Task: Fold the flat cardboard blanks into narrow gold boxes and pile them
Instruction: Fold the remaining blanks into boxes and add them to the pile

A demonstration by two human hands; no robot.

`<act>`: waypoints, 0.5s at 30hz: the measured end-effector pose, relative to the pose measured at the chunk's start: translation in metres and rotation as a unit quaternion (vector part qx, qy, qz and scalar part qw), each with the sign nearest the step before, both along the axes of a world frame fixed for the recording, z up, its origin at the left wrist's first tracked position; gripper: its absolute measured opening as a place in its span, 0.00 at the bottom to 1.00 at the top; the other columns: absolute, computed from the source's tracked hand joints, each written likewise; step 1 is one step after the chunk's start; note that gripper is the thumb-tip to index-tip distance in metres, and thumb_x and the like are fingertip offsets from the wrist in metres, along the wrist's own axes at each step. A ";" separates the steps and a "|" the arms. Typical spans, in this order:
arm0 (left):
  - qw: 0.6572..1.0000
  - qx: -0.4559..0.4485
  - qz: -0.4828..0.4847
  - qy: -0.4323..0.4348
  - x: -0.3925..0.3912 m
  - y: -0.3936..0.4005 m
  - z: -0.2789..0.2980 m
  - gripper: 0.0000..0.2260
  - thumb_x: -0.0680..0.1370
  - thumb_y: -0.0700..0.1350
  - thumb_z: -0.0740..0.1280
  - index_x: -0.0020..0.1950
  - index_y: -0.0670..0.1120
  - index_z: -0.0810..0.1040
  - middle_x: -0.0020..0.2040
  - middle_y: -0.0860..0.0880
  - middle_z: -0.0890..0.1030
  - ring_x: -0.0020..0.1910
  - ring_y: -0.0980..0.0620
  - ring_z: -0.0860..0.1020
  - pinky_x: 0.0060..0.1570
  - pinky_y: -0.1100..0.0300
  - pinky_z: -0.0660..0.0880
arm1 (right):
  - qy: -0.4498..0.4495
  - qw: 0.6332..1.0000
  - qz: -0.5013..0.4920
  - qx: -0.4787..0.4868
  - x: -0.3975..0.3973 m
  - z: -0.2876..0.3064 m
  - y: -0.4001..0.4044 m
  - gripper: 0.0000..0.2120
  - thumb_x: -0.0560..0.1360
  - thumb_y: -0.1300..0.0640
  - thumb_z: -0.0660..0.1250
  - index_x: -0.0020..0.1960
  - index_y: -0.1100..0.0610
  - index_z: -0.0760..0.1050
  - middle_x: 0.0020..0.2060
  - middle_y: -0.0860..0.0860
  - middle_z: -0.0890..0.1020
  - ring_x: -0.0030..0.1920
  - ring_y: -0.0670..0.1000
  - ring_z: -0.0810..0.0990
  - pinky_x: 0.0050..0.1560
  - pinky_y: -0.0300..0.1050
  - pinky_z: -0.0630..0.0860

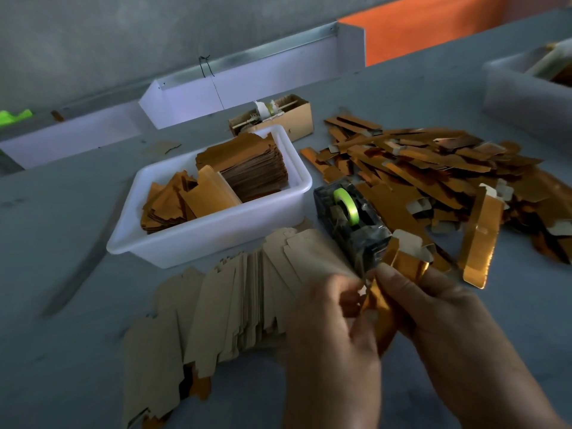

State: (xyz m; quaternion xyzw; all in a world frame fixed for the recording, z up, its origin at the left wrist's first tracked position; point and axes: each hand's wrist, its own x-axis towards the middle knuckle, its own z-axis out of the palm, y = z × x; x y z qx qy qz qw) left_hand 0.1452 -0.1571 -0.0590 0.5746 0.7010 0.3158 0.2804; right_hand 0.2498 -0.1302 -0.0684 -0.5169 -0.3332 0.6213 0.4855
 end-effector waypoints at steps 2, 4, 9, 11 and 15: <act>0.984 -0.070 0.018 -0.166 -0.012 0.005 0.001 0.06 0.74 0.48 0.72 0.48 0.56 0.78 0.42 0.55 0.82 0.37 0.60 0.80 0.34 0.67 0.75 | -0.022 1.000 -0.006 0.019 -0.001 0.001 0.000 0.15 0.60 0.48 0.68 0.37 0.59 0.80 0.33 0.56 0.82 0.41 0.57 0.81 0.55 0.57 0.75; 0.961 -0.117 0.012 -0.249 -0.020 0.010 0.003 0.03 0.73 0.46 0.72 0.45 0.52 0.80 0.35 0.53 0.82 0.29 0.58 0.78 0.28 0.66 0.72 | -0.035 0.999 -0.011 0.034 -0.002 -0.001 0.000 0.14 0.61 0.48 0.68 0.38 0.59 0.79 0.32 0.56 0.81 0.39 0.55 0.81 0.52 0.54 0.76; 0.950 -0.116 -0.024 -0.288 -0.020 0.013 0.003 0.04 0.75 0.46 0.71 0.40 0.50 0.82 0.27 0.51 0.78 0.24 0.57 0.74 0.25 0.65 0.69 | -0.060 0.994 -0.028 0.083 -0.002 0.004 0.002 0.13 0.62 0.47 0.68 0.40 0.54 0.80 0.36 0.53 0.82 0.42 0.52 0.81 0.44 0.45 0.72; 0.942 -0.085 0.002 -0.325 -0.017 0.016 0.008 0.05 0.75 0.43 0.69 0.39 0.48 0.82 0.27 0.50 0.79 0.23 0.57 0.73 0.22 0.67 0.67 | -0.115 0.987 -0.032 0.109 0.005 0.010 0.008 0.15 0.63 0.42 0.64 0.41 0.50 0.79 0.37 0.47 0.82 0.41 0.44 0.79 0.40 0.42 0.70; 0.932 -0.002 0.101 -0.349 -0.020 0.030 0.005 0.07 0.75 0.40 0.69 0.37 0.47 0.79 0.27 0.54 0.78 0.23 0.63 0.74 0.21 0.72 0.67 | -0.238 0.965 -0.036 0.107 0.028 0.014 0.038 0.04 0.74 0.48 0.64 0.42 0.45 0.76 0.36 0.47 0.79 0.35 0.47 0.76 0.31 0.38 0.67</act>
